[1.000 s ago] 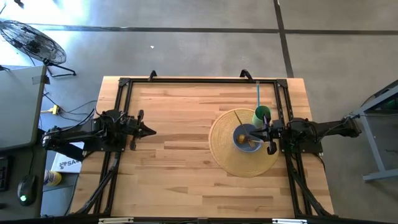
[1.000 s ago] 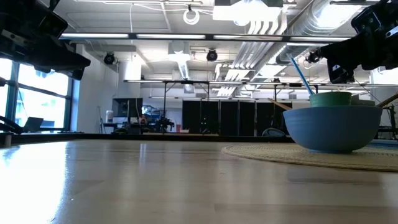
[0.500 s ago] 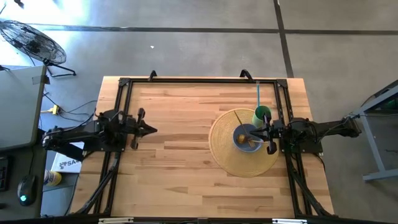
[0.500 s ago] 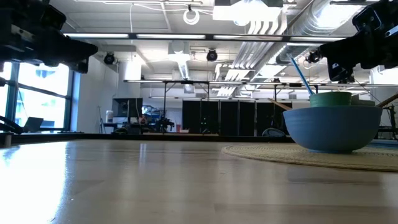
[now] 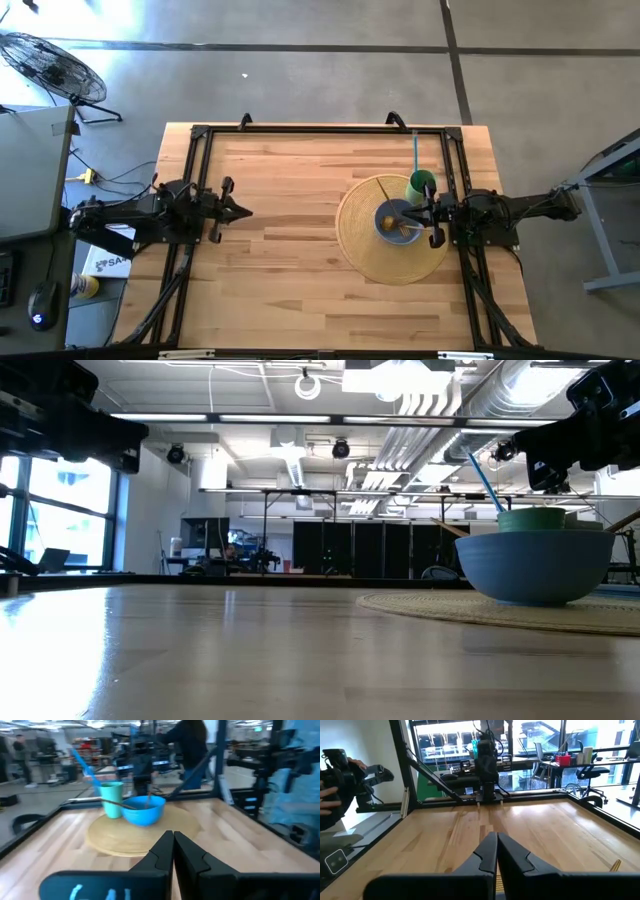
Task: Pick & Place Utensil
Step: Return to Home Position
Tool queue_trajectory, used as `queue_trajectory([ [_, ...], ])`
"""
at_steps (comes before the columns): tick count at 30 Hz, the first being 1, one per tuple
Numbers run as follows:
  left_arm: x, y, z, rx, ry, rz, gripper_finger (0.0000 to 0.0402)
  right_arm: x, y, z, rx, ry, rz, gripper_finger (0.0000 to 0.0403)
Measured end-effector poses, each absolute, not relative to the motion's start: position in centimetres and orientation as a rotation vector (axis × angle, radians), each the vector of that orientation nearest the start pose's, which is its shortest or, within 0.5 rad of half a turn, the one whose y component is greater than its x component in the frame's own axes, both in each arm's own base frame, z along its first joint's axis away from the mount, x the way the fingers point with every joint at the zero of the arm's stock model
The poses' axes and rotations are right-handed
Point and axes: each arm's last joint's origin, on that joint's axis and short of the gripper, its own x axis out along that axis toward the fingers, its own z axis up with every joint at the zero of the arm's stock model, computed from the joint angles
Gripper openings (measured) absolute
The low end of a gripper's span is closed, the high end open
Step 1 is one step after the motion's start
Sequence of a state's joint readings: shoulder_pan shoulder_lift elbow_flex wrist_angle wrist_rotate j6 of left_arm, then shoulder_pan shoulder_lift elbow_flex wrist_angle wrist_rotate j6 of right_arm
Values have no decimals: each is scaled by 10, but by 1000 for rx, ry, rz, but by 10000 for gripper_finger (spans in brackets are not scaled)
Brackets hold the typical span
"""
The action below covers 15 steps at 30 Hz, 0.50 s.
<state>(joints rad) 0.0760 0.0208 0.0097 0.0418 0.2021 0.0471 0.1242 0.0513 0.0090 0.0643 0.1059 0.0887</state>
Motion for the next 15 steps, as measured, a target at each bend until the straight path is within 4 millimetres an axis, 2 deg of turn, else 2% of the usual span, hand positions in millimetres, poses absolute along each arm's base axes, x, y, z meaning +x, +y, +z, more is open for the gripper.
queue_trajectory([
  [7,97,-10,170,49,-41,-218,10,100,9,169,91,-21,20,1],
  [11,97,-7,169,43,-28,-92,10,100,9,169,91,-21,20,3],
  [15,97,-4,169,-69,-27,19,10,100,9,169,91,-20,20,7],
])
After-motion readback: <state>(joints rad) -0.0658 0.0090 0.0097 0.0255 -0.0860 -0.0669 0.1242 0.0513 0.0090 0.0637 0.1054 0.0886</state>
